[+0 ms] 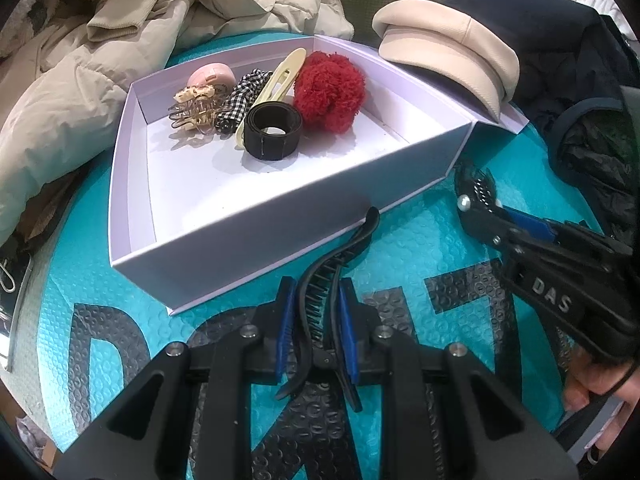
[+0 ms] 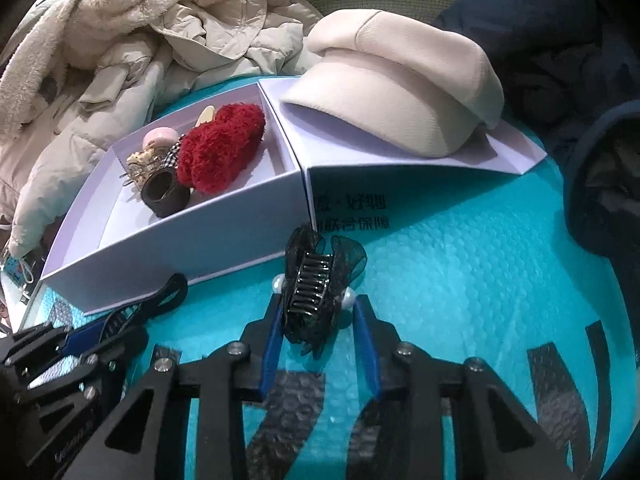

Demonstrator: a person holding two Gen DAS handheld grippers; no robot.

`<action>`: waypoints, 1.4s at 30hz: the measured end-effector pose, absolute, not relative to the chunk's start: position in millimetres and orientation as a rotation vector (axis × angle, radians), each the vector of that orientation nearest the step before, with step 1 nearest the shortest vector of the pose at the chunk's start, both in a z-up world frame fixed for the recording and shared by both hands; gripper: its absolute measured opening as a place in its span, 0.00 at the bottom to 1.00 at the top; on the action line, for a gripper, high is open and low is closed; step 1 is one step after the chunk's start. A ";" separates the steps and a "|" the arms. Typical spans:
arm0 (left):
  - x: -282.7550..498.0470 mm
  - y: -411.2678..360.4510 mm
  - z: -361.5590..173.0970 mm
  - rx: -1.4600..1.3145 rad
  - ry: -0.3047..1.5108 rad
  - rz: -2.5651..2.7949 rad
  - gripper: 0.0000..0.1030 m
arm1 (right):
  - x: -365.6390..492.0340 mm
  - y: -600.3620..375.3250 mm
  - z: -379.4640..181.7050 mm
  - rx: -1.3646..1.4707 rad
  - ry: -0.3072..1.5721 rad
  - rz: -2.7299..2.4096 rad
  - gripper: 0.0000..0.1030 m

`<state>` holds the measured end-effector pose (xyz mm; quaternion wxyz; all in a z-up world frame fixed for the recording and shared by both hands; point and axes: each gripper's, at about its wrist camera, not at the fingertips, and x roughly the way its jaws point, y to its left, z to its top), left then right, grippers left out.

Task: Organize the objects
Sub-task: 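Grasp the black bow clip with the right tool while the left tool holds the claw clip, then carry the bow clip with the right tool while the left tool carries the claw clip into the box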

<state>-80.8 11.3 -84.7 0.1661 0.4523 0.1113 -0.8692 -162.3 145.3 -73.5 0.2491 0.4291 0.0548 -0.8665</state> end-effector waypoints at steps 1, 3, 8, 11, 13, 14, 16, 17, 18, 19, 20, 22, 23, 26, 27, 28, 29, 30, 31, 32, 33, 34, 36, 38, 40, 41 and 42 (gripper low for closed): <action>-81.0 11.8 -84.7 1.288 0.312 -2.473 0.20 | -160.0 146.7 -73.5 1.168 0.156 -2.367 0.33; -80.9 12.0 -84.6 1.287 0.315 -2.473 0.20 | -155.1 149.2 -73.1 1.164 0.170 -2.376 0.33; -80.5 14.2 -84.2 1.281 0.318 -2.469 0.20 | -144.5 156.9 -70.9 1.183 0.172 -2.372 0.33; -79.7 13.5 -83.8 1.279 0.327 -2.470 0.20 | -138.2 165.7 -67.1 1.201 0.117 -2.357 0.33; -78.4 11.8 -83.5 1.279 0.338 -2.472 0.20 | -132.2 170.7 -63.5 1.197 0.109 -2.354 0.33; -78.1 11.7 -83.4 1.279 0.340 -2.473 0.20 | -127.9 172.7 -62.0 1.196 0.120 -2.348 0.33; -77.2 11.3 -82.9 1.280 0.341 -2.474 0.20 | -121.5 175.7 -60.2 1.198 0.137 -2.350 0.33; -76.8 11.7 -82.6 1.282 0.346 -2.477 0.20 | -118.1 177.9 -59.0 1.201 0.134 -2.347 0.33; -76.0 12.4 -82.0 1.288 0.354 -2.483 0.19 | -114.8 180.3 -57.7 1.201 0.124 -2.342 0.33; -75.2 13.1 -81.4 1.293 0.363 -2.486 0.19 | -111.7 182.2 -56.5 1.202 0.117 -2.338 0.33; -73.8 13.8 -80.3 1.298 0.372 -2.489 0.19 | -109.3 183.8 -55.7 1.203 0.119 -2.335 0.33; -70.9 14.7 -79.0 1.308 0.387 -2.492 0.19 | -104.3 186.1 -53.0 1.199 0.126 -2.335 0.33; -68.6 14.4 -77.7 1.313 0.402 -2.489 0.19 | -101.7 187.5 -51.3 1.201 0.125 -2.332 0.33; -61.5 15.0 -72.0 1.315 0.426 -2.491 0.19 | -94.3 191.4 -46.9 1.205 0.107 -2.310 0.33; -58.5 16.1 -69.2 1.312 0.418 -2.493 0.19 | -91.9 191.7 -45.6 1.201 0.110 -2.305 0.33; -55.9 17.0 -66.8 1.311 0.406 -2.493 0.19 | -89.0 191.8 -44.4 1.198 0.118 -2.301 0.33; -52.9 18.2 -64.2 1.309 0.395 -2.492 0.19 | -85.2 191.9 -43.2 1.197 0.131 -2.299 0.33; -49.2 19.0 -61.5 1.308 0.392 -2.492 0.19 | -82.5 192.3 -42.3 1.197 0.138 -2.297 0.33; -45.9 19.5 -58.8 1.306 0.394 -2.493 0.19 | -78.7 193.0 -41.1 1.196 0.140 -2.292 0.33; -41.7 20.5 -55.4 1.306 0.396 -2.492 0.19 | -76.5 194.1 -40.3 1.197 0.137 -2.286 0.33; -38.3 21.4 -52.6 1.306 0.395 -2.490 0.19 | -73.8 194.8 -39.1 1.197 0.134 -2.283 0.33; -34.6 22.7 -49.6 1.306 0.397 -2.491 0.19 | -71.0 195.8 -37.7 1.197 0.133 -2.280 0.33; -27.8 25.5 -43.9 1.303 0.399 -2.498 0.19 | -64.2 197.6 -33.5 1.187 0.139 -2.278 0.33; -20.7 29.1 -38.4 1.299 0.389 -2.500 0.19 | -57.2 199.2 -28.8 1.176 0.145 -2.273 0.33; -13.1 33.2 -32.0 1.294 0.387 -2.507 0.19 | -49.7 200.0 -23.2 1.165 0.156 -2.270 0.33; -10.0 35.1 -28.8 1.291 0.388 -2.511 0.19 | -46.7 200.3 -20.5 1.159 0.162 -2.269 0.33; -6.4 37.2 -24.8 1.282 0.384 -2.513 0.19 | -42.8 200.5 -17.3 1.152 0.169 -2.269 0.33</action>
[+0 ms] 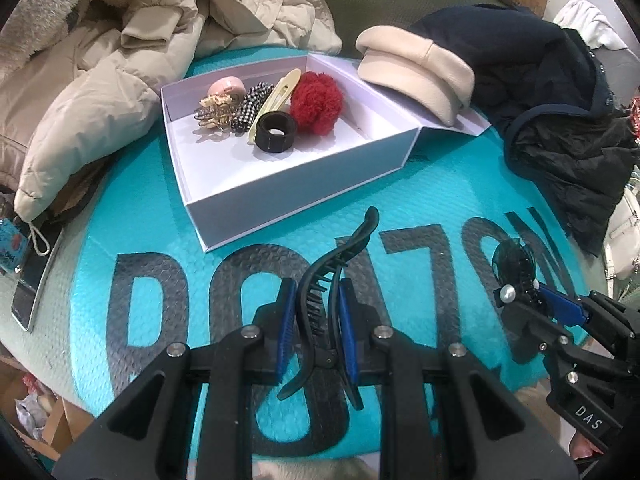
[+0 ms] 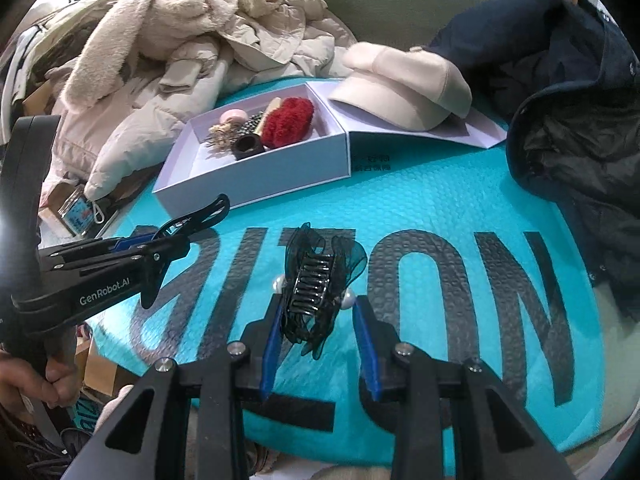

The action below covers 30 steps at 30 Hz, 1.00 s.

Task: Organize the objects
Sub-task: 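Carry the bow clip with the right tool while the left tool carries the claw clip into the box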

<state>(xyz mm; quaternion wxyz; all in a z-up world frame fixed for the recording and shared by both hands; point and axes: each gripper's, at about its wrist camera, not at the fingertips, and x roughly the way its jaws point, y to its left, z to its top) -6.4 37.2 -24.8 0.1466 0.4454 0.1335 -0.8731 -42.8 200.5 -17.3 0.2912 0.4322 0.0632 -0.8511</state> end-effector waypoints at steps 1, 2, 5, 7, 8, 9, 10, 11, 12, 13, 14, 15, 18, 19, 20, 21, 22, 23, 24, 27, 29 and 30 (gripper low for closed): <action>-3.6 39.2 -21.0 1.276 0.380 -2.515 0.19 | -38.9 201.1 -14.0 1.145 0.174 -2.269 0.33; 0.0 41.0 -16.6 1.270 0.378 -2.520 0.19 | -34.3 202.2 -9.5 1.134 0.180 -2.269 0.33; 11.4 45.6 -2.0 1.245 0.365 -2.537 0.19 | -22.6 203.1 1.6 1.114 0.190 -2.247 0.33; 19.8 47.6 7.7 1.223 0.350 -2.543 0.19 | -14.1 202.8 8.3 1.091 0.202 -2.244 0.33; 24.1 48.5 11.9 1.216 0.341 -2.544 0.19 | -9.5 202.3 11.9 1.079 0.207 -2.246 0.33; 28.9 49.4 15.9 1.211 0.335 -2.544 0.19 | -4.6 201.0 15.6 1.071 0.207 -2.242 0.33; 33.1 49.6 19.0 1.207 0.331 -2.543 0.19 | -1.1 200.0 18.7 1.063 0.209 -2.238 0.33; 38.0 49.7 22.2 1.203 0.328 -2.543 0.19 | 2.0 198.6 21.4 1.055 0.214 -2.237 0.33; 43.1 49.5 25.5 1.199 0.322 -2.540 0.19 | 4.7 196.9 24.2 1.046 0.220 -2.236 0.33; 48.6 49.0 28.4 1.193 0.320 -2.537 0.19 | 8.0 195.0 26.8 1.038 0.225 -2.235 0.33; 53.7 48.4 31.4 1.186 0.319 -2.535 0.19 | 11.4 192.7 29.8 1.028 0.226 -2.231 0.33; 59.0 47.6 34.7 1.179 0.318 -2.534 0.19 | 14.9 190.8 32.5 1.020 0.226 -2.227 0.33; 70.9 46.3 42.9 1.164 0.302 -2.528 0.19 | 24.1 184.6 38.6 0.997 0.233 -2.210 0.33; 73.7 46.4 45.2 1.159 0.294 -2.528 0.19 | 27.2 182.1 40.1 0.990 0.238 -2.201 0.33; 76.9 46.5 48.4 1.153 0.284 -2.530 0.19 | 29.0 180.5 41.3 0.987 0.242 -2.195 0.33; 79.9 46.8 51.8 1.144 0.280 -2.536 0.19 | 30.8 177.8 42.5 0.983 0.250 -2.188 0.33; 82.5 46.5 54.7 1.133 0.281 -2.544 0.19 | 31.5 176.5 42.9 0.980 0.255 -2.183 0.33; 85.1 46.3 57.9 1.123 0.281 -2.551 0.19 | 32.6 173.6 44.2 0.974 0.262 -2.179 0.33; 86.5 45.9 61.4 1.116 0.273 -2.555 0.19 | 32.9 171.3 45.5 0.968 0.267 -2.173 0.33; 88.4 44.0 69.0 1.109 0.258 -2.564 0.19 | 31.9 164.9 48.3 0.953 0.279 -2.161 0.33; 87.6 39.6 73.2 1.111 0.260 -2.572 0.19 | 29.8 159.8 49.6 0.949 0.284 -2.152 0.33; 86.7 38.2 75.2 1.106 0.265 -2.577 0.19 | 28.3 157.8 50.2 0.947 0.285 -2.151 0.33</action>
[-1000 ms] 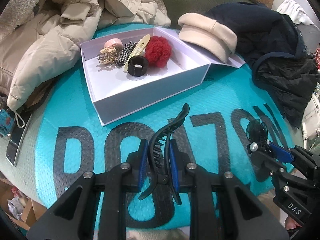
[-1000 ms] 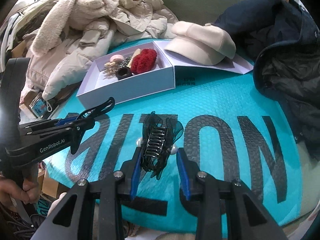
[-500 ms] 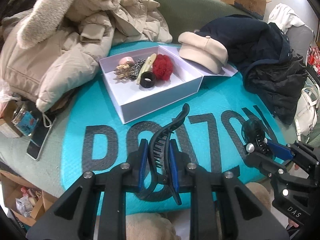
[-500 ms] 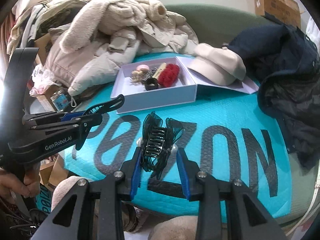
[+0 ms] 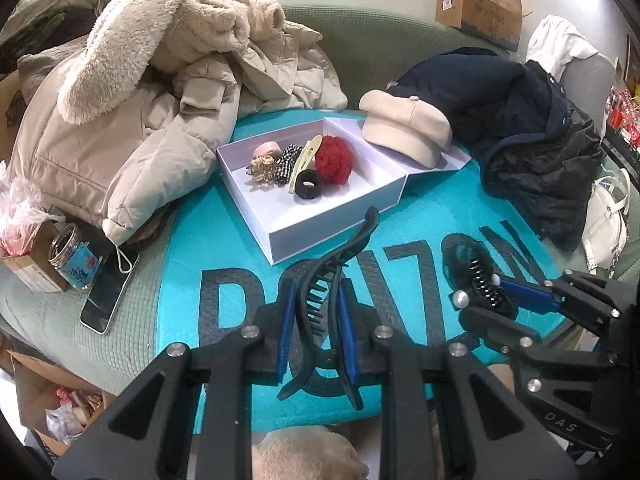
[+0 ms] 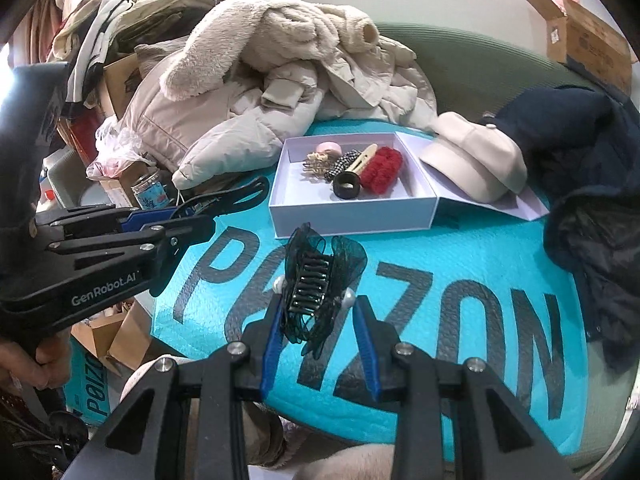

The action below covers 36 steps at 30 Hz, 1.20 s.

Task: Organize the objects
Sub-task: 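Carry the bow clip with the right tool while the left tool carries the claw clip into the box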

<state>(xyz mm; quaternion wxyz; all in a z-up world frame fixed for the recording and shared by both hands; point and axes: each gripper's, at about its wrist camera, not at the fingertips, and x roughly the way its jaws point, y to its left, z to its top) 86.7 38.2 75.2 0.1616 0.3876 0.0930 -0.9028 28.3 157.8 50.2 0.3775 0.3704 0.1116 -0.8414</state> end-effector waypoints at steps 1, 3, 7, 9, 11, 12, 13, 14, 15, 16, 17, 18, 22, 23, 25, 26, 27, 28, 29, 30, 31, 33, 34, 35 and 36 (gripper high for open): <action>85.0 36.5 77.2 1.102 0.267 -2.580 0.19 | 26.5 155.9 50.6 0.944 0.287 -2.151 0.33; 80.6 32.9 81.3 1.096 0.255 -2.579 0.19 | 20.8 151.0 51.2 0.944 0.295 -2.145 0.33; 65.7 26.9 86.1 1.099 0.234 -2.585 0.19 | 7.0 141.7 51.8 0.949 0.304 -2.146 0.33; 56.0 21.1 85.9 1.102 0.229 -2.581 0.19 | 0.3 138.5 52.0 0.949 0.307 -2.145 0.33; 47.3 15.4 84.5 1.104 0.232 -2.580 0.19 | -7.5 133.9 51.7 0.952 0.316 -2.146 0.33; 41.9 11.1 82.7 1.107 0.237 -2.578 0.19 | -10.6 131.7 51.5 0.953 0.320 -2.147 0.33; 37.4 7.5 81.2 1.111 0.244 -2.577 0.19 | -14.4 129.5 51.1 0.955 0.325 -2.147 0.33; 32.8 4.0 79.6 1.114 0.248 -2.575 0.19 | -19.1 126.9 50.3 0.957 0.329 -2.148 0.33; 26.9 0.5 77.6 1.115 0.247 -2.571 0.19 | -22.2 125.2 49.8 0.959 0.331 -2.150 0.33; 22.4 -2.3 76.3 1.116 0.245 -2.568 0.19 | -27.1 123.0 49.0 0.961 0.334 -2.151 0.33; 16.8 -5.9 74.4 1.116 0.244 -2.564 0.19 | -31.6 120.7 48.2 0.963 0.337 -2.151 0.33; 12.0 -9.3 72.1 1.117 0.247 -2.564 0.19 | -35.6 118.4 47.4 0.964 0.339 -2.150 0.33; -7.3 -25.6 61.6 1.125 0.280 -2.550 0.19 | -54.0 108.4 43.3 0.969 0.347 -2.143 0.33; -11.7 -30.2 58.6 1.128 0.299 -2.545 0.19 | -57.5 106.4 42.4 0.969 0.347 -2.141 0.33; -21.2 -38.3 52.9 1.136 0.331 -2.535 0.19 | -67.1 102.2 40.2 0.970 0.342 -2.139 0.33; -25.8 -41.2 50.5 1.137 0.337 -2.532 0.19 | -70.9 100.0 39.0 0.971 0.338 -2.138 0.33; -31.0 -43.5 48.1 1.139 0.335 -2.529 0.19 | -75.0 98.0 37.8 0.973 0.335 -2.136 0.33; -34.8 -45.7 46.6 1.143 0.334 -2.527 0.19 | -79.3 95.6 36.7 0.975 0.334 -2.133 0.33; -39.5 -48.7 45.0 1.146 0.340 -2.528 0.19 | -84.9 92.8 35.3 0.980 0.332 -2.132 0.33; -43.8 -52.2 44.1 1.142 0.354 -2.525 0.19 | -89.1 90.7 34.2 0.987 0.328 -2.129 0.33; -47.2 -54.5 43.7 1.138 0.360 -2.521 0.19 | -93.6 88.5 33.2 0.994 0.322 -2.124 0.33; -55.1 -60.3 43.5 1.128 0.356 -2.511 0.19 | -102.1 84.7 32.8 0.995 0.313 -2.125 0.33; -58.7 -63.2 43.8 1.123 0.352 -2.505 0.19 | -106.8 82.3 33.4 0.991 0.313 -2.125 0.33; -62.5 -66.0 43.9 1.119 0.347 -2.499 0.19 | -109.5 80.6 34.1 0.988 0.312 -2.124 0.33; -66.2 -68.9 44.0 1.115 0.344 -2.494 0.19 | -112.7 79.3 34.8 0.985 0.309 -2.123 0.33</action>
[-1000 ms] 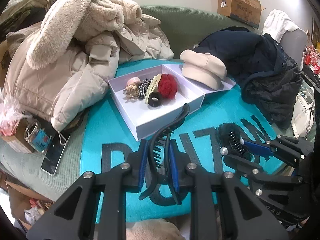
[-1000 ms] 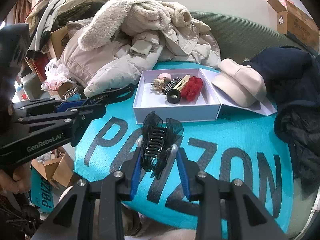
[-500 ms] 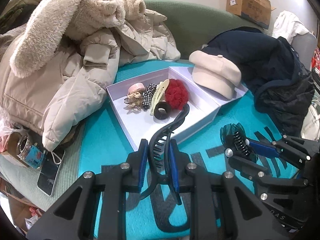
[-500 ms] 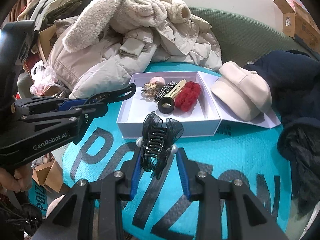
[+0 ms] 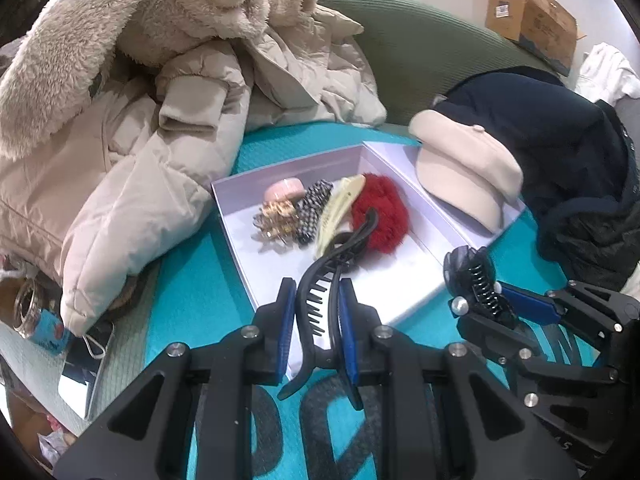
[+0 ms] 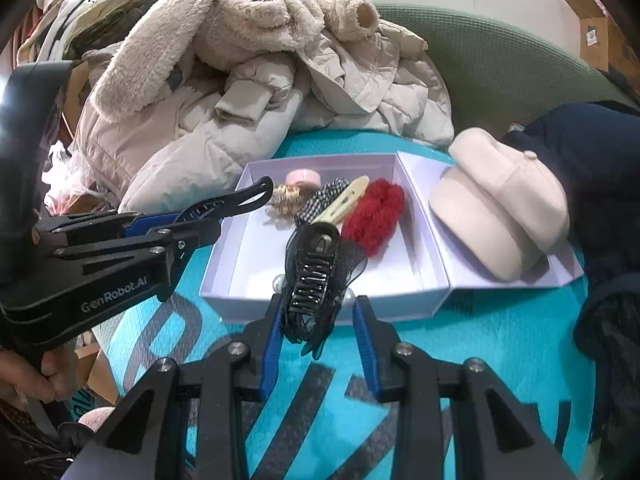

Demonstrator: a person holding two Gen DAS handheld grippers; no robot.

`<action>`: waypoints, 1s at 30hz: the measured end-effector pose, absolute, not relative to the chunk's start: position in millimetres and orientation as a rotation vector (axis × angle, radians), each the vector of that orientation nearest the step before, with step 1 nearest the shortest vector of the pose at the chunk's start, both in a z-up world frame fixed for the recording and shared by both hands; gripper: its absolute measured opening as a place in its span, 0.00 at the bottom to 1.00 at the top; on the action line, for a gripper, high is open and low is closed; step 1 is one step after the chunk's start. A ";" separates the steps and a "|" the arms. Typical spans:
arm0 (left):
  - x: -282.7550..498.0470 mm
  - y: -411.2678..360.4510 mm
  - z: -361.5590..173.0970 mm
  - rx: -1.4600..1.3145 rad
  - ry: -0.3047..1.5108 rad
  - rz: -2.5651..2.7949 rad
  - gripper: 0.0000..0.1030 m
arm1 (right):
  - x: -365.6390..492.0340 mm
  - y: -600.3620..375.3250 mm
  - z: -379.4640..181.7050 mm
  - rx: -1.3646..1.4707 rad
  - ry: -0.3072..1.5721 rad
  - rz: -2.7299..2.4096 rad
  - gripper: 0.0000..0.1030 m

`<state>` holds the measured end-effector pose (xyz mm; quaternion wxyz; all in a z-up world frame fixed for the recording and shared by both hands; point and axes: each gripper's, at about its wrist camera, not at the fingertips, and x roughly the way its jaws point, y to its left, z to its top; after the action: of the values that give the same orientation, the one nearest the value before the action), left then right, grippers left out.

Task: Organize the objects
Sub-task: 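Carry the bow clip with the right tool while the left tool carries the claw clip into the box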

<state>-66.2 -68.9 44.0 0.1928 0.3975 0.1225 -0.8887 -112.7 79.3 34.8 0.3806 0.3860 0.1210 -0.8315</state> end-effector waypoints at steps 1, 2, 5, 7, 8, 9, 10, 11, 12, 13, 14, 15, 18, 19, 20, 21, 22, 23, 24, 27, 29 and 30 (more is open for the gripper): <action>-69.1 -71.3 43.8 1.114 0.342 -2.489 0.19 | -116.5 77.5 35.5 0.984 0.306 -2.120 0.33; -72.8 -73.7 43.2 1.115 0.340 -2.484 0.19 | -120.4 75.6 36.2 0.983 0.307 -2.119 0.33; -84.5 -80.9 41.1 1.121 0.327 -2.469 0.19 | -132.3 68.1 38.7 0.973 0.313 -2.122 0.33; -92.3 -86.2 38.3 1.142 0.330 -2.453 0.19 | -140.0 63.3 40.2 0.960 0.322 -2.117 0.33; -95.5 -89.5 36.6 1.145 0.339 -2.445 0.19 | -143.9 60.8 40.8 0.958 0.328 -2.115 0.33; -99.4 -92.7 34.4 1.149 0.343 -2.434 0.19 | -147.3 58.9 40.9 0.957 0.330 -2.113 0.33; -102.9 -95.5 32.0 1.153 0.341 -2.424 0.19 | -151.5 56.5 40.7 0.958 0.331 -2.108 0.33; -107.8 -98.9 29.1 1.156 0.335 -2.409 0.19 | -156.7 53.4 39.9 0.960 0.330 -2.099 0.33; -110.1 -100.2 26.9 1.158 0.330 -2.399 0.19 | -160.5 51.3 38.9 0.961 0.325 -2.090 0.33; -113.6 -101.9 24.5 1.161 0.322 -2.390 0.19 | -165.1 48.8 37.0 0.965 0.314 -2.073 0.33; -117.0 -103.2 22.2 1.162 0.313 -2.382 0.19 | -170.7 46.5 34.3 0.977 0.300 -2.056 0.33; -120.6 -103.8 19.4 1.164 0.300 -2.374 0.19 | -174.8 44.3 31.6 0.982 0.298 -2.050 0.33; -131.6 -105.8 11.1 1.178 0.288 -2.362 0.19 | -185.5 37.4 23.0 0.996 0.314 -2.041 0.33; -133.8 -107.2 8.1 1.184 0.302 -2.355 0.19 | -188.9 35.8 20.3 0.999 0.312 -2.038 0.33; -135.1 -109.1 4.9 1.187 0.324 -2.347 0.19 | -192.0 35.1 17.0 1.006 0.301 -2.030 0.33; -136.3 -109.7 1.5 1.188 0.335 -2.342 0.19 | -193.8 35.1 13.5 1.009 0.288 -2.018 0.33; -137.9 -109.5 -2.1 1.191 0.328 -2.338 0.19 | -195.3 35.1 9.7 1.011 0.276 -2.006 0.33; -139.9 -109.0 -6.4 1.199 0.314 -2.334 0.19 | -196.4 34.2 3.9 1.022 0.277 -1.992 0.33; -141.3 -108.6 -9.9 1.207 0.306 -2.333 0.19 | -197.0 32.8 -1.7 1.037 0.293 -1.989 0.33; -145.2 -110.7 -20.4 1.222 0.317 -2.325 0.19 | -196.6 32.3 -12.9 1.067 0.319 -1.986 0.33; -148.8 -111.2 -26.5 1.233 0.324 -2.323 0.19 | -198.4 33.3 -19.9 1.087 0.301 -1.977 0.33; -150.4 -110.4 -29.4 1.236 0.322 -2.324 0.19 | -199.3 32.9 -22.4 1.096 0.305 -1.980 0.33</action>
<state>-150.4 -110.4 -29.4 0.2427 0.4521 0.1180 -0.8502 -199.3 32.9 -22.4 0.4161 0.4365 0.1213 -0.7885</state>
